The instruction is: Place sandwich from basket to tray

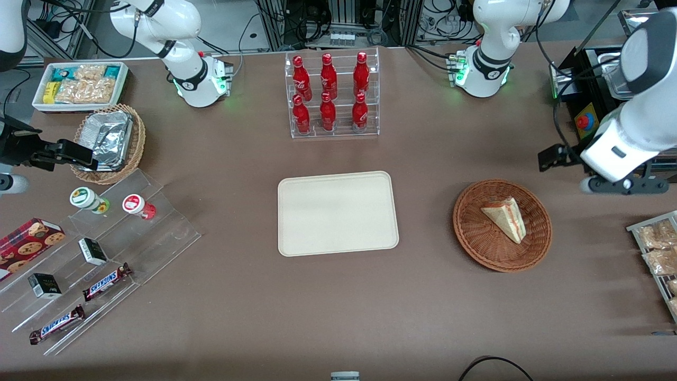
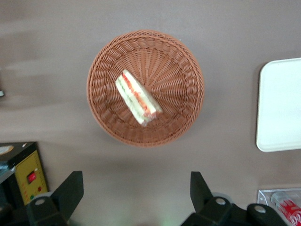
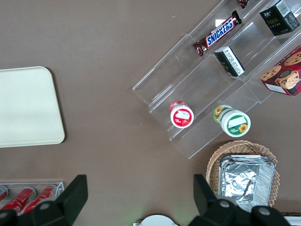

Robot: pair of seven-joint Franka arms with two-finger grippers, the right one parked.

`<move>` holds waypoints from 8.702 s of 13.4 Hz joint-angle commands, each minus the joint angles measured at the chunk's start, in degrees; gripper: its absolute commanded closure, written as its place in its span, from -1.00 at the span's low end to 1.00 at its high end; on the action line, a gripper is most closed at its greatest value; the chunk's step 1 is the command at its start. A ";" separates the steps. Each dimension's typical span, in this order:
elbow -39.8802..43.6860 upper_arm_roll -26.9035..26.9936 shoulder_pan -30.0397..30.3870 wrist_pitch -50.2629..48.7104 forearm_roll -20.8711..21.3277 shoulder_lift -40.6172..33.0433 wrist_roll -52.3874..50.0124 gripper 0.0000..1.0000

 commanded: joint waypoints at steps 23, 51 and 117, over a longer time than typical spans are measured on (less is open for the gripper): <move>-30.27 0.37 0.27 38.80 -0.31 2.91 -36.89 -1.00; -17.62 -0.24 -17.02 25.89 -0.30 7.66 -35.68 1.00; -0.56 0.46 -5.89 -0.11 -1.10 -0.49 -3.25 -1.00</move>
